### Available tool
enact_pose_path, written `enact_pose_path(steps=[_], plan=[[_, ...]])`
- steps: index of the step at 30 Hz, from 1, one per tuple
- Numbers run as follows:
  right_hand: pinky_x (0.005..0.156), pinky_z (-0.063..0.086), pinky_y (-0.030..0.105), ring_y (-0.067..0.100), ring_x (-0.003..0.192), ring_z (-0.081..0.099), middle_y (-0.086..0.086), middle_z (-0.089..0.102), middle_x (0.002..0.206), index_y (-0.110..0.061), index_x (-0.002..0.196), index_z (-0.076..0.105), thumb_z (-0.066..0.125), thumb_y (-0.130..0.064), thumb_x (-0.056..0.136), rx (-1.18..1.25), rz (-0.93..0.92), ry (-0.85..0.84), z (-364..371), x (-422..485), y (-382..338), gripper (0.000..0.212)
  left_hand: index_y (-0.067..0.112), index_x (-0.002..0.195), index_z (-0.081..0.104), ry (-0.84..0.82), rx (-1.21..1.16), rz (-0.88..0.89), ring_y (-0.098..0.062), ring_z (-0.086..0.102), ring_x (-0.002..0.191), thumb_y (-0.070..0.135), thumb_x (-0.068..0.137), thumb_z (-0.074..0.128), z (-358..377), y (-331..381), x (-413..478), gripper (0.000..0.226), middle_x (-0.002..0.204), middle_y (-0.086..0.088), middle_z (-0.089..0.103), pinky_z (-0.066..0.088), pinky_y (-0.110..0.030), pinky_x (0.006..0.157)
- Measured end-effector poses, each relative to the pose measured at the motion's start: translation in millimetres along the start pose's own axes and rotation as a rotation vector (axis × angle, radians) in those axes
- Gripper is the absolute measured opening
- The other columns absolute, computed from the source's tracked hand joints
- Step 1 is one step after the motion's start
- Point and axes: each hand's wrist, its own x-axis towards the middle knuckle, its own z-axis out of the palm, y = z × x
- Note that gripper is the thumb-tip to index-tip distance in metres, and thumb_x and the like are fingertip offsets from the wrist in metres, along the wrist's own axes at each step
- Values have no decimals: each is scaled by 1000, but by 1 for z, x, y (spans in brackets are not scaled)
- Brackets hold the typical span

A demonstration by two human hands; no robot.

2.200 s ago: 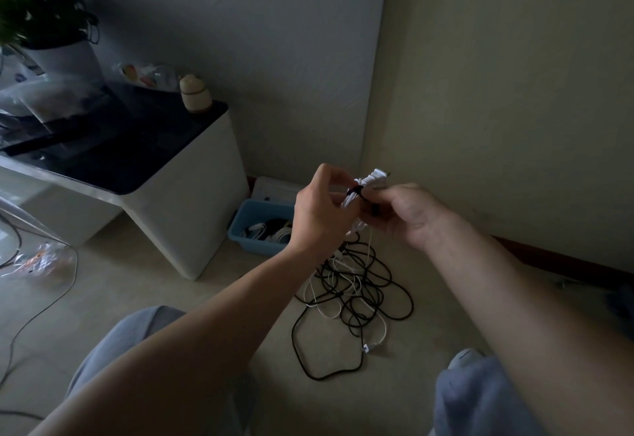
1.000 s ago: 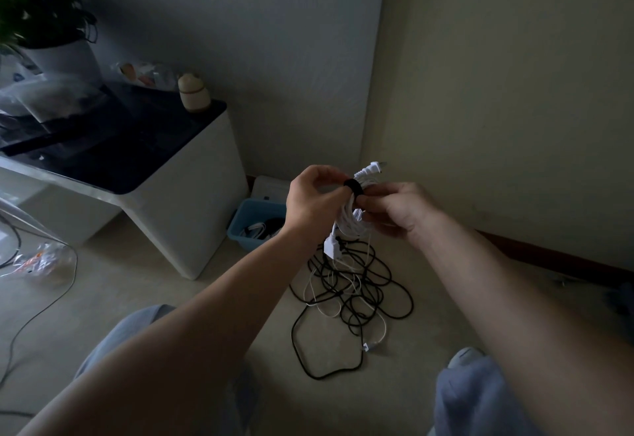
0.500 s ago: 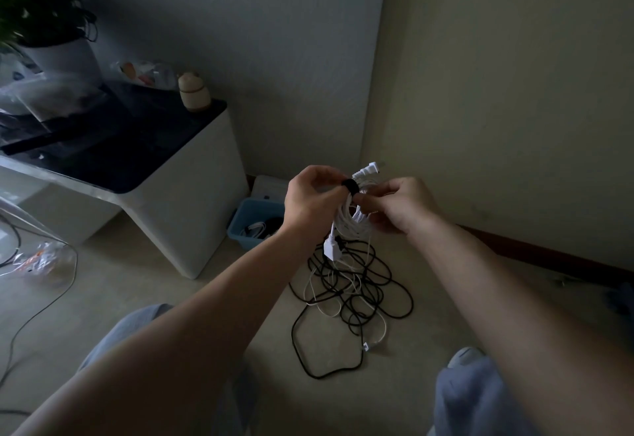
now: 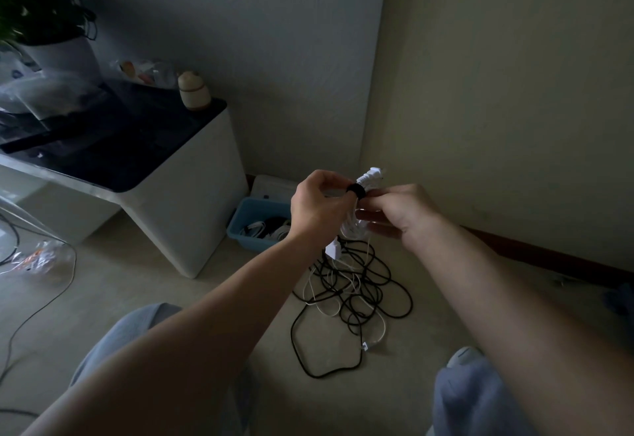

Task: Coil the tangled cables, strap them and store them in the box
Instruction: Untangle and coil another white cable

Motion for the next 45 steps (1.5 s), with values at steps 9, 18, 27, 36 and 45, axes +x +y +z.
enact_pose_path(steps=[9,18,27,36,45], plan=[[50,55,23,11,54,69,3,72,68,-4,93,73,62,3,85,-78,-26,-33,2,0,-3,16,31,83,67,10,19,-10,6,63,84,14,76,77,0,-2,4,21,89,16,69,51,-23,76],[50,58,28,17,50,67,3,69,61,-10,80,69,67,-19,87,65,3,-27,3,1,1,11,17,99,70,-39,-91,-159,-19,73,92,11,78,79,-2,-6,6,24,95,-2,76,59,-42,89],[43,51,20,12,50,69,1,73,62,-14,76,67,82,-18,81,39,-41,-105,6,6,12,16,6,92,64,-104,-409,-340,-24,70,70,-5,82,75,-8,-11,9,18,77,-9,72,60,-36,76],[65,52,30,19,61,69,8,74,75,-15,69,78,79,-27,77,44,-61,-224,11,10,13,14,19,79,69,14,-109,-465,-8,56,58,31,88,63,-32,-14,15,15,57,10,65,46,-20,53],[64,57,34,26,72,71,13,74,86,-11,84,80,69,-24,86,255,-37,-437,23,17,11,17,8,132,64,-665,-588,-717,-25,72,92,78,86,39,-59,-23,8,88,116,-13,72,60,-32,72]])
